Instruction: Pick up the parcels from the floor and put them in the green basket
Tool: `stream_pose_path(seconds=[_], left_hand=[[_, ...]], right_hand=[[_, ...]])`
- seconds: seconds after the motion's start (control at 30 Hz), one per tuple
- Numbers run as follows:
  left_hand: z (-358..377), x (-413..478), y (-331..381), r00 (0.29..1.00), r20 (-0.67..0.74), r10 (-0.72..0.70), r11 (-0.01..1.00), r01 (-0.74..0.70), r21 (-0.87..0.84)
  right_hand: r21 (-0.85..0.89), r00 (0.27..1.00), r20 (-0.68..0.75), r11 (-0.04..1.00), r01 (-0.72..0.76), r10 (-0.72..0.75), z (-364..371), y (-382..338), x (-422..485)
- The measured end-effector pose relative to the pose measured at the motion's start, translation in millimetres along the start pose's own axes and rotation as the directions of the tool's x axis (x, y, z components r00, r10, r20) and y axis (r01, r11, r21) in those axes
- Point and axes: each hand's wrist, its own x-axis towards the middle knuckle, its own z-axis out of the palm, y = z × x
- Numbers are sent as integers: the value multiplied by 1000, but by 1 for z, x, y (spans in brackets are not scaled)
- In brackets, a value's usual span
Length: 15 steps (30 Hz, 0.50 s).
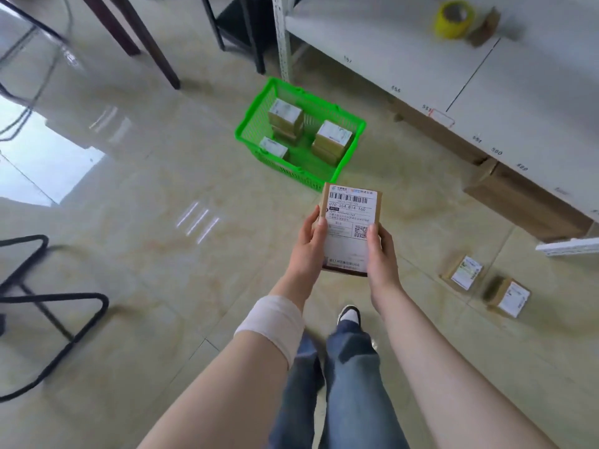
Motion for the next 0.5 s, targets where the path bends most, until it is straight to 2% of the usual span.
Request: stream_pose_path(seconds=[0.5], left_hand=[[-75,168,140,996,-89,-10,1000,10,4]], right_hand=[[-34,998,62,999,-10,12,169,-102,130]])
